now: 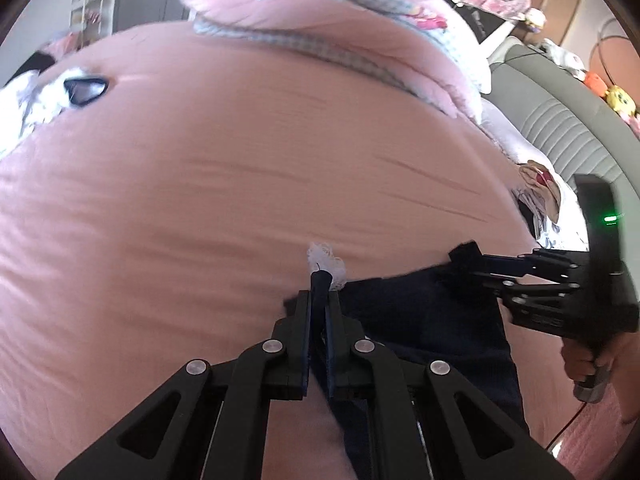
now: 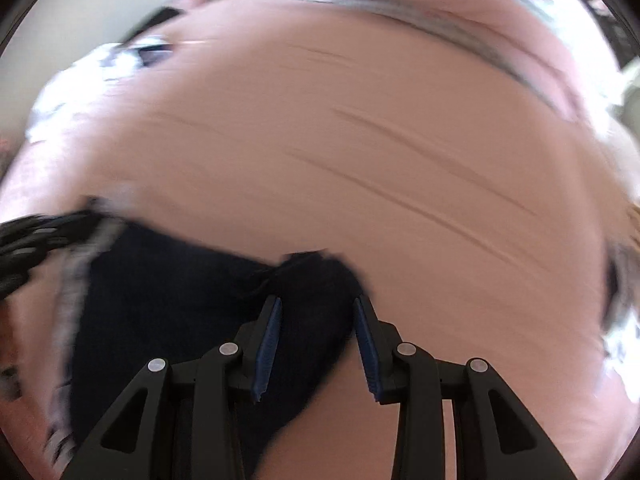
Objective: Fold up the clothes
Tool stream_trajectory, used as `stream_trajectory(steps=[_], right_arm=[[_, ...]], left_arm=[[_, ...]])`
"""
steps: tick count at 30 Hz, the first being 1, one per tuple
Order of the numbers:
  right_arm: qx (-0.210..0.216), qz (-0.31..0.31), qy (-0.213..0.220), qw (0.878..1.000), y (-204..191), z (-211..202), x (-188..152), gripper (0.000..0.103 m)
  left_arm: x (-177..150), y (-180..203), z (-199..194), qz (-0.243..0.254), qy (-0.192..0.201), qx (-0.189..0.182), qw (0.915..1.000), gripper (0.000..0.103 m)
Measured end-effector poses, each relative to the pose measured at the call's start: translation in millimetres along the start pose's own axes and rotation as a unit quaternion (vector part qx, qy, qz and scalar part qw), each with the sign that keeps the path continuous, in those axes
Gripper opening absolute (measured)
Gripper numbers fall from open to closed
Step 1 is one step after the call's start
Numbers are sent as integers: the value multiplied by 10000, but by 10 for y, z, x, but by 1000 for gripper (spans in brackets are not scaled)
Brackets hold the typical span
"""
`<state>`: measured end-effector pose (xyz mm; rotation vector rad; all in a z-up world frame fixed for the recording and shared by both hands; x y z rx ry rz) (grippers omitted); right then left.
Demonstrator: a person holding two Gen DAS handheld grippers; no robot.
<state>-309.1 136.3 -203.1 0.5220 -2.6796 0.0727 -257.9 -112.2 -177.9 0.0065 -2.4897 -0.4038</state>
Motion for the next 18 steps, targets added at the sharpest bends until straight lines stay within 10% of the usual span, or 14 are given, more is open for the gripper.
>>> stream_trajectory(steps=[8,12,18], right_arm=[[296,1160,393,9920,415,-140,-85,37],[539,1192,718,9888,349,-333,-20,40],[90,1084,140,9940,387,36,2,40]], left_arm=[[-31,-209,217,-539,-441,-128,9975,10],[-36,-276,-139,-732,-4,91,9973,21],[-133,-14,-14,-445,-263,-522,9973,21]])
Point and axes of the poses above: each gripper's, at about its wrist camera, not at the fingertips, and z roughly the way its jaws point, y to its right, x to its top, the point moved 5 cm from there along z, roughly the way its jaws point, and after that the axes turned 1 degree about -y, right-handed, at the moved point
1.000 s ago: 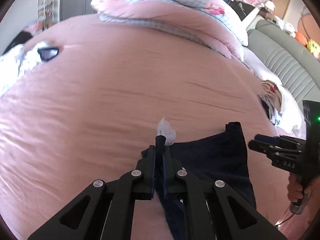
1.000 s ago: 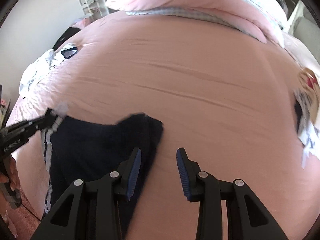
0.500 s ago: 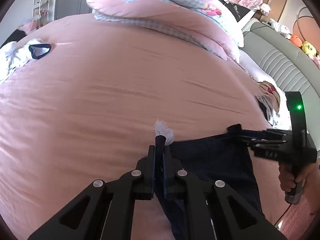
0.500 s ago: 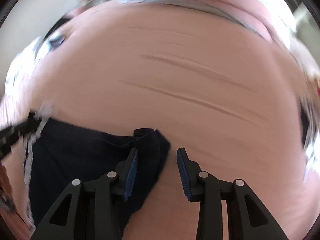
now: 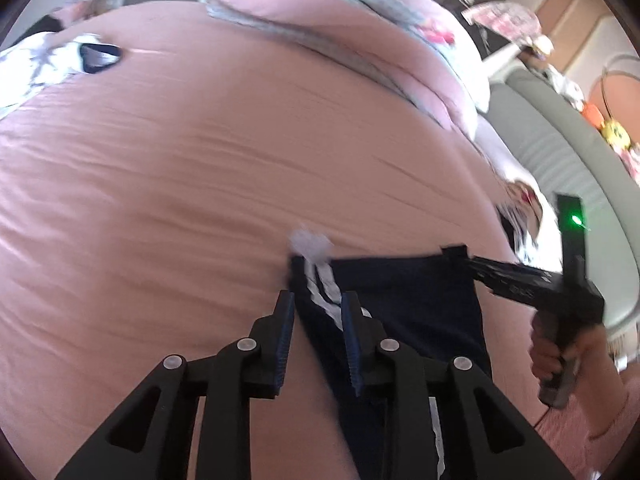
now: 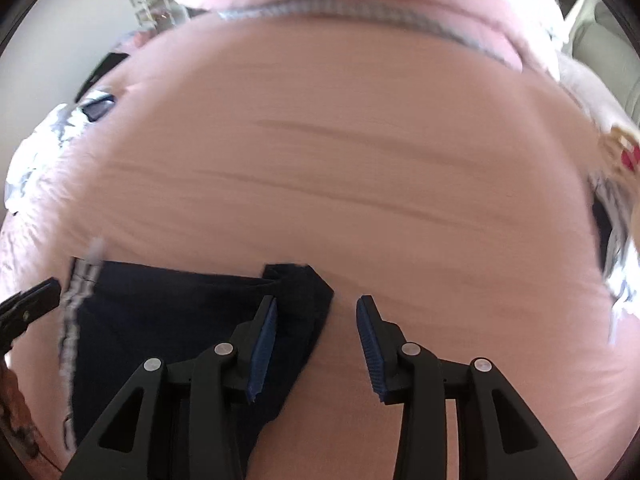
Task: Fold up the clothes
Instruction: 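Lay the folded skirt flat with the left tool and open it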
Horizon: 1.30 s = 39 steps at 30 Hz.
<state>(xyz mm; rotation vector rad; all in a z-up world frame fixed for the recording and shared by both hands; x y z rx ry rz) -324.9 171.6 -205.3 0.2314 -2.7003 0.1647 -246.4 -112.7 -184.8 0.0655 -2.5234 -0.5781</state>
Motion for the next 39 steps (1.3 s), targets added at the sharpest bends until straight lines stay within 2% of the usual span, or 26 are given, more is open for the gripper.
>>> stream_trajectory(steps=[1,4,7,9,10,11,15,18,20,23,26,29,32,37,39], right_arm=[[28,140,14,9999,64,0,-16,40],[40,578,175,9982,296,-83,-68,40],[154,703,501,9962,427,-286,-127,40],[403,542,632,9957,420,-457,-203,41],[565,396,643,9955,386,-542,-260,42],[633,266,582,9959,307,-592,-348,42],[941,1,190,9954,-14,-727,-824,42],[930,-187,110,9954,-229,-856,-1122,42],[887,-209,57,9958,-237,-953,-1433,42],[1021,-178,-115,9946,-206,-1081,-1725,42],[1039,-227,-110,9943,-313,-1155,-1858,43],[1088,-294,-108,9936,-420,-1189,-1951,43],[1089,-335,-140,9934,-512,-1151,-1964,42],[1038,-214,-292,9939,-543,-1059,-2028,43],[991,-211,-297,9944,-522,-1065,-2077,43]], left_arm=[[-12,24,65,47,-68,13,10000,21],[-49,23,220,225,-284,523,9980,21],[14,111,41,258,27,758,9968,21],[-32,160,-75,156,-22,540,9984,21],[-61,184,-132,97,-65,407,9991,21],[-121,195,-144,24,-154,453,9989,21],[-401,224,-139,-284,-565,860,9943,21],[-603,252,-244,-825,-686,637,9922,21],[-724,306,-340,-1123,-688,407,9905,21],[-905,385,-519,-1296,-711,153,9889,21],[-1066,534,-672,-1146,-625,94,9914,21],[-1240,644,-712,-1197,-774,-25,9898,21],[-1378,699,-658,-1194,-975,28,9880,21],[-1525,744,-615,-1140,-1069,227,9875,26],[-1550,782,-611,-1092,-982,134,9891,26]])
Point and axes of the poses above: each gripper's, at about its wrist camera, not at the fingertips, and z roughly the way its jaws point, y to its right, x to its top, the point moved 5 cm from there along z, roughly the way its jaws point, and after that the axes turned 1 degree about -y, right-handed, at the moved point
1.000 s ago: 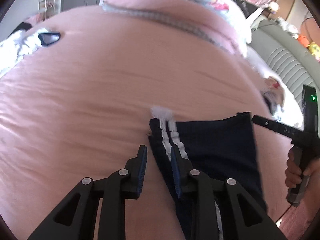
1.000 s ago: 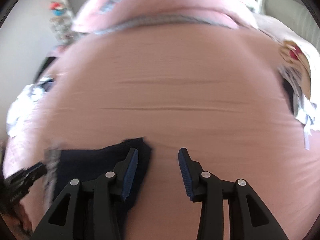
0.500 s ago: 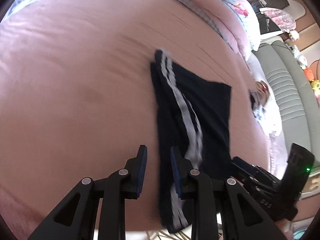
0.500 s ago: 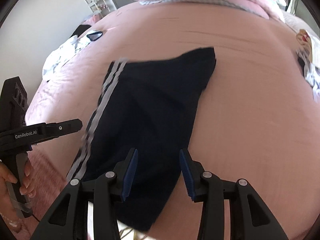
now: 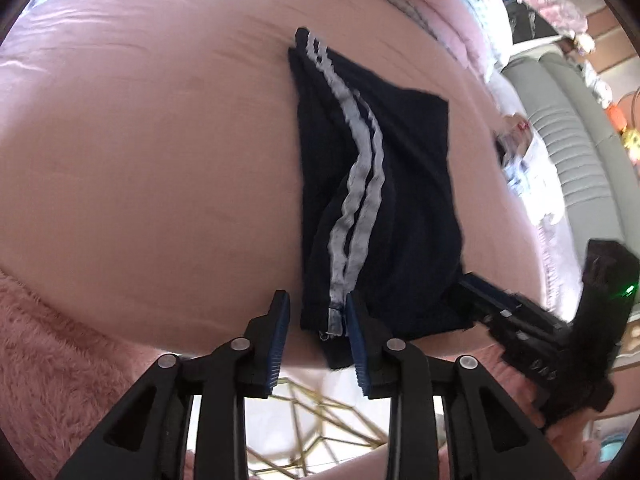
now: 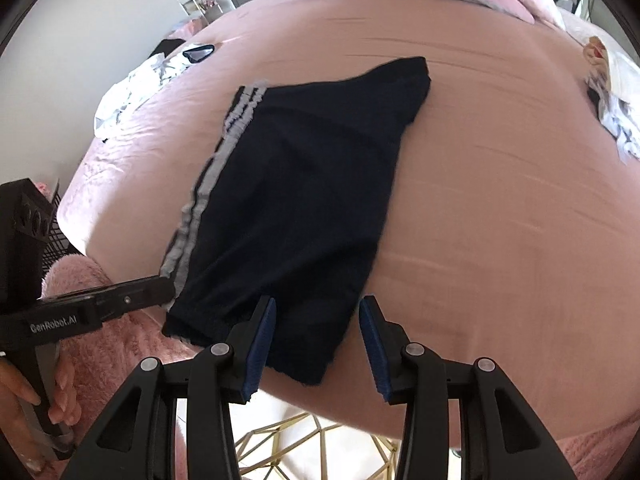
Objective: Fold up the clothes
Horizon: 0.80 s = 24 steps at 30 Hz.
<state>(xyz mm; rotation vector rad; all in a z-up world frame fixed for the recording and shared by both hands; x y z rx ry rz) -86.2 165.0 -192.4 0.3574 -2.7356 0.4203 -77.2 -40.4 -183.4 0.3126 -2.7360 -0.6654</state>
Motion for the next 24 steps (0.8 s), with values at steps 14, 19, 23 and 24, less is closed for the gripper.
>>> stream_trajectory(steps=[14,19,23,24], right_arm=[[-256,118,225,9993,151,-178,26,42],[-186,-169,167,9995,38,-19,62,42],[-491,-439,-7,9978,115,87,28,42],[-606,-436,27,9972,158,34,41,42]], left_arm=[[-194,130,-273,283,346,40,9990,9],[-250,-72,49,-244,-153,80,9996,16],[-185,-139,-81,-519,-121,16,9986,35],[-186,-143,-143,-554,-38,-39,9984,39]])
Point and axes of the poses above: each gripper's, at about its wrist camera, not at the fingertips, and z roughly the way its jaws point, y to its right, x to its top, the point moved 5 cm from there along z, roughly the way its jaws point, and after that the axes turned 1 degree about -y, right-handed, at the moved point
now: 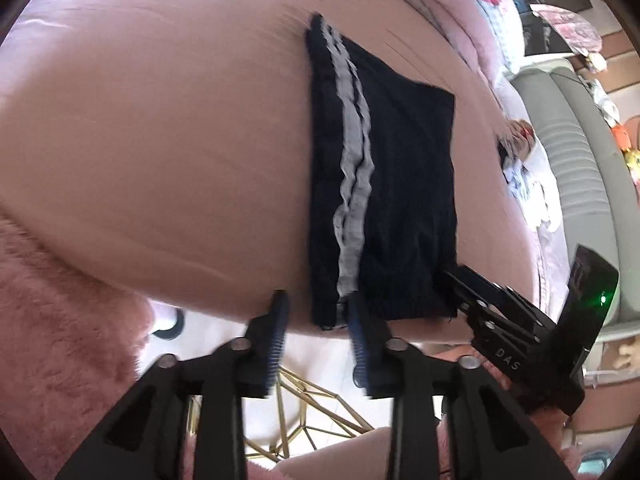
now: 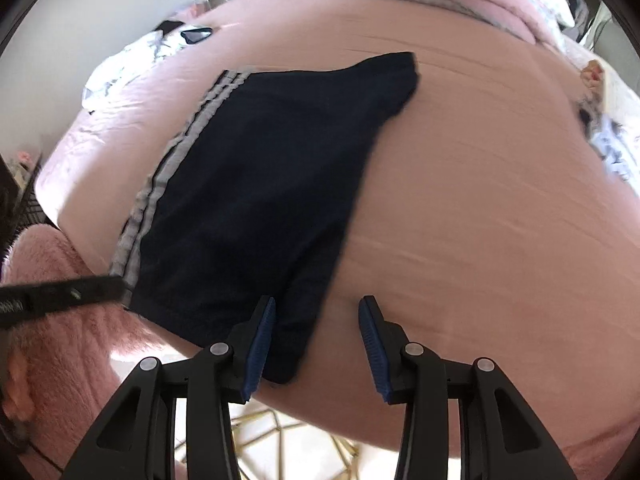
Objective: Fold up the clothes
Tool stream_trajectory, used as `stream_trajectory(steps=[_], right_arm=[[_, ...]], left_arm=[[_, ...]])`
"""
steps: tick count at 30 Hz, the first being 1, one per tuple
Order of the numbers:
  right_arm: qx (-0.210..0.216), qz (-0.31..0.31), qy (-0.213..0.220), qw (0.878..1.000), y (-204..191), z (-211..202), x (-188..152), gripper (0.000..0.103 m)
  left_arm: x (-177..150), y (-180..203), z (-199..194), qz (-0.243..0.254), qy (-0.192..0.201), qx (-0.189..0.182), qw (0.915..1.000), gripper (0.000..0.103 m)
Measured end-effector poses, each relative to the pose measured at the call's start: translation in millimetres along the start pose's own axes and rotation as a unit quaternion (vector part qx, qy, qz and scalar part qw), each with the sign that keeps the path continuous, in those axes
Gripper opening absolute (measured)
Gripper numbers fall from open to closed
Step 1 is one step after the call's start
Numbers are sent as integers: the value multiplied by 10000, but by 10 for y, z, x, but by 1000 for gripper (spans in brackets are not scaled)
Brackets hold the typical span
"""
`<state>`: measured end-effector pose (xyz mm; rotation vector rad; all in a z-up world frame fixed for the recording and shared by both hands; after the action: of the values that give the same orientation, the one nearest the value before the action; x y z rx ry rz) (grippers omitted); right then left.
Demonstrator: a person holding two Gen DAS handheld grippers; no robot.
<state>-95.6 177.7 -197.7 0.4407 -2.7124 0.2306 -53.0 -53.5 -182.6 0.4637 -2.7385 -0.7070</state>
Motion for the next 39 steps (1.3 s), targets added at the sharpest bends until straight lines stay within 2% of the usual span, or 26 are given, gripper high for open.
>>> stream_trajectory(steps=[2,4,6,9,11,14,16,18,21,24,28,30,34,39], right_arm=[[-203,18,67,9998,97,-95,20,42],[67,202,277,9994,148,-174,68,42],[331,378,480,9976,195,-251,117,42],[491,253,565,9969,75,-222,124,42],[464,185,490,9976,32,-155,91,42],[301,174,237,9991,30,-13,14,42],[149,194,129,9996,71,9,-27,42],[90,272,96,9995,144,-10,-44,42],[251,514,111,9983,243,-32,-23,43],[561,753,306,9951,275,-121,138,43],[362,491,328,9976,183,-71,520,45],[272,163,271,9991,78,50,637,45],[43,-95,-146,9998,49,333,490,45],[0,-271,62,9996,105,92,355,45]], left_arm=[[44,55,-116,196,291,52,9994,39],[94,118,-231,428,595,135,9972,39],[146,192,-270,691,742,101,9948,38],[245,419,-208,1273,1044,13,9864,38],[295,528,-30,1543,889,-101,9840,38],[311,520,294,1754,499,442,9822,38],[293,363,424,1586,238,763,9841,38],[295,240,350,1338,274,565,9890,38],[488,210,178,1389,557,568,9871,38],[810,275,42,1621,1035,481,9801,38],[1059,344,154,2063,1140,357,9712,38],[1101,280,300,2095,997,543,9712,38],[1048,121,430,2041,905,864,9709,39],[1159,80,273,1728,1155,847,9745,39]])
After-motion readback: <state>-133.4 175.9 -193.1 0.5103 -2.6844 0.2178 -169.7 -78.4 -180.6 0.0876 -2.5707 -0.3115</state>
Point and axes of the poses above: each gripper's, at about its wrist camera, not at the fingertips, and z roughly the way its jaws point, y to its right, x to its top, the point moved 5 cm from there along z, roughly the way its jaws point, and after that the axes turned 1 degree about -y, right-handed, at the moved point
